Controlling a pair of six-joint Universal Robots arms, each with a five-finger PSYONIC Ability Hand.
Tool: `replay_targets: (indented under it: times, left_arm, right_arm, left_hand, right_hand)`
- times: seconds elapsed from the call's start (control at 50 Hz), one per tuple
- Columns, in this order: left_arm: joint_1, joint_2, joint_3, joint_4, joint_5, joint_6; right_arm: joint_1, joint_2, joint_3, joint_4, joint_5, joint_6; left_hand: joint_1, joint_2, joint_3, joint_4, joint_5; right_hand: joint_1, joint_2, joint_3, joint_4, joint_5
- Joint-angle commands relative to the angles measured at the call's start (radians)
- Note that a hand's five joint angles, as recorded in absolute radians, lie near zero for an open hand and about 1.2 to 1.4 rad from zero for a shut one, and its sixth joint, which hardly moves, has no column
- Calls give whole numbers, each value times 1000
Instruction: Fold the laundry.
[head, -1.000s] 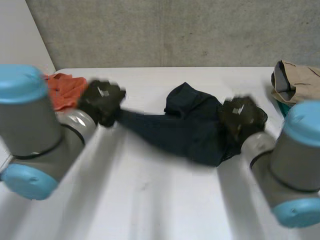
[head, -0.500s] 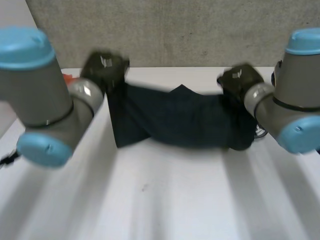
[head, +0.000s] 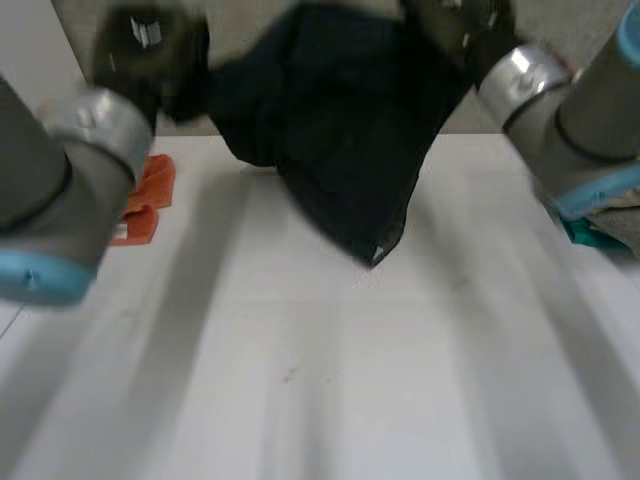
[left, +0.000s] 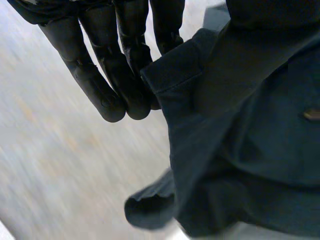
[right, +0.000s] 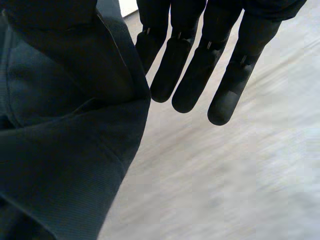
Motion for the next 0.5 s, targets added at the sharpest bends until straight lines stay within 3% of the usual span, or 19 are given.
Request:
replay_targets:
  times: [0.02, 0.18, 0.26, 0.34, 0.5]
  left_arm:
    - [13, -42, -266, 37, 10, 5]
    - [20, -101, -306, 54, 7, 32]
    - [25, -68, -294, 48, 7, 31]
    - [26, -15, -280, 35, 7, 28]
    - [26, 19, -256, 7, 13, 11]
  right_arm:
    - [7, 38, 283, 87, -53, -118]
    - [50, 79, 433, 90, -15, -90]
    - [65, 47, 450, 104, 94, 95]
    - [64, -46, 485, 147, 171, 238]
    - [17, -213, 611, 265, 235, 410]
  left_hand:
    - [244, 198, 207, 198, 239]
    - [244, 198, 207, 198, 239]
    - [244, 198, 207, 198, 239]
    - [244, 198, 207, 198, 239]
    - [244, 198, 207, 198, 239]
  right_hand:
    - [277, 222, 206, 198, 208]
    - [277, 222, 206, 198, 208]
    - [-332, -387, -404, -411, -401]
    - [-664, -720, -736, -743, -733]
    - [-804, -859, -875, -883, -872]
